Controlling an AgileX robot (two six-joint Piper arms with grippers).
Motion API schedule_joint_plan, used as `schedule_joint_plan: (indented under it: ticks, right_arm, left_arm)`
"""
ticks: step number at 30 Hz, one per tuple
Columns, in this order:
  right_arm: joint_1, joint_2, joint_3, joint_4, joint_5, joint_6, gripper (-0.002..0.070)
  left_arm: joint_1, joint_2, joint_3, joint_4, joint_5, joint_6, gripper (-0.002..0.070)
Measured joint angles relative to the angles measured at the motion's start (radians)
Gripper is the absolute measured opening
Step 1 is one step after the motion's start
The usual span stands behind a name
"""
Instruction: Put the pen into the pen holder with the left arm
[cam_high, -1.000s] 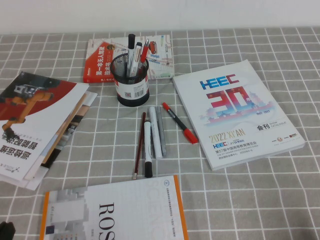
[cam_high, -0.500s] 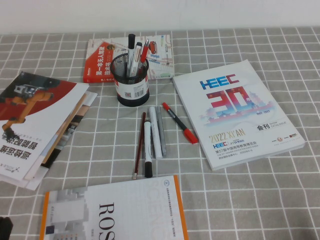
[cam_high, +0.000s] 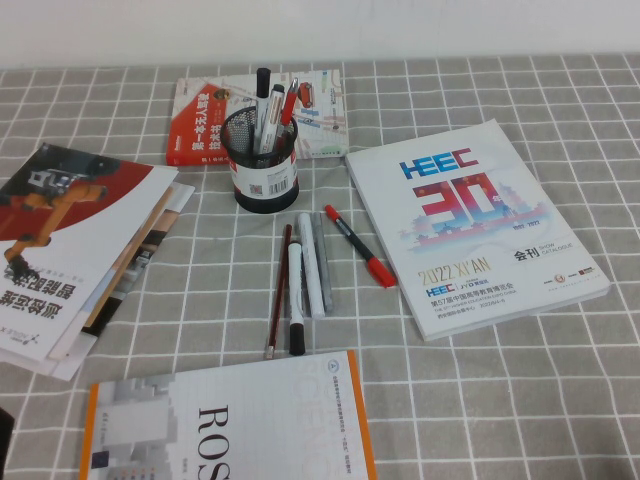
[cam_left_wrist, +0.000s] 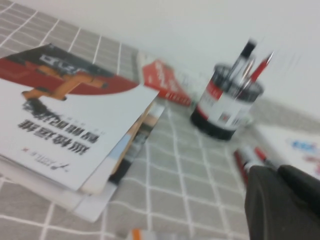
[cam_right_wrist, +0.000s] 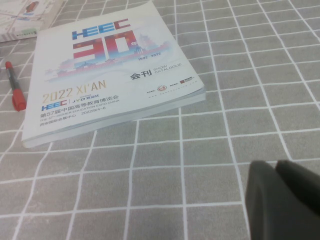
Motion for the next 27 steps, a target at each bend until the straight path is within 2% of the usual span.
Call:
schedule_joint_plan:
  ticks: [10, 15, 22, 27]
  right_arm:
    - [0.000, 0.000, 0.000, 0.000, 0.000, 0.000, -0.0013]
    - [0.000, 0.000, 0.000, 0.000, 0.000, 0.000, -0.0013]
    - [0.000, 0.000, 0.000, 0.000, 0.000, 0.000, -0.0013]
    - [0.000, 0.000, 0.000, 0.000, 0.000, 0.000, -0.0013]
  left_arm:
    - [0.000, 0.000, 0.000, -0.053, -0.045, -0.049, -0.0001]
    - [0.000, 0.006, 0.000, -0.094, -0.028, -0.121, -0.0001]
    - [0.000, 0.230, -0.141, -0.102, 0.077, -0.125, -0.0001]
    - [0.000, 0.457, -0.311, -0.102, 0.194, -0.045, -0.0001]
